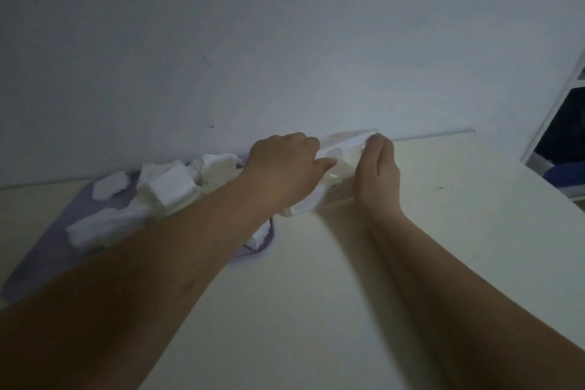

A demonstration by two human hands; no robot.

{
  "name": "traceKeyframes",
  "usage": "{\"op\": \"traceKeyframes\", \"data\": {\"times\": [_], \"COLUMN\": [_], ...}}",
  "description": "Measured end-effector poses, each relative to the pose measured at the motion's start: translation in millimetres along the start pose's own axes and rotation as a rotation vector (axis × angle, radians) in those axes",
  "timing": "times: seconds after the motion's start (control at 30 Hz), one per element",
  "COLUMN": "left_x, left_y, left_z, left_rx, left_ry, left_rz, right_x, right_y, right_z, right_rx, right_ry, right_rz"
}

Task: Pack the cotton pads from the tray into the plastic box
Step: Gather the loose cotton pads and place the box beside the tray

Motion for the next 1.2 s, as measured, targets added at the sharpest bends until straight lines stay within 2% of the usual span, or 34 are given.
{"op": "traceKeyframes", "data": {"times": [0.07,0.13,0.2,0.23,0.33,0.4,0.6,0.73,0.83,0.9,1.0,1.2], "left_x": [15,39,62,72,84,86,101,97,89,92,101,112], "left_y": [12,20,18,13,-5,-13,-4,-34,-49,-57,-66,-74], "left_z": [7,18,29,31,25,9,-63,-101,-115,-116,-115,-115], "left_rx": [0.001,-0.011,-0.037,-0.048,-0.037,-0.011,-0.163,0.137,0.181,0.124,0.027,-0.191], "left_ry": [0.062,0.167,0.267,0.304,0.323,0.287,0.123,0.091,0.002,-0.014,0.037,0.064], "left_rz": [-0.074,-0.226,-0.414,-0.499,-0.704,-0.705,-0.549,-0.765,-0.692,-0.685,-0.705,-0.83], "right_x": [21,51,69,72,61,52,45,72,84,75,54,39], "right_y": [0,-5,-17,-28,-64,-75,-75,-70,-86,-99,-96,-100], "right_z": [-4,-20,-36,-44,-63,-69,-59,-73,-99,-110,-99,-95], "right_rx": [-0.067,-0.136,-0.082,0.018,0.405,0.502,0.391,0.319,0.465,0.602,0.586,0.555], "right_ry": [0.222,0.523,0.674,0.711,0.675,0.652,0.639,0.813,0.845,0.739,0.461,0.329], "right_rz": [-0.223,-0.383,-0.382,-0.373,-0.454,-0.582,-0.76,-0.561,-0.431,-0.37,-0.3,-0.292]}}
Point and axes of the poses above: each hand's wrist, its own z-axis towards the middle knuckle, its own y-axis out of the back of the hand, x = y × z, the point moved 9 cm from there along z, towards the middle knuckle, and after that the axes turned 11 degrees about z, right-handed, at the moved point
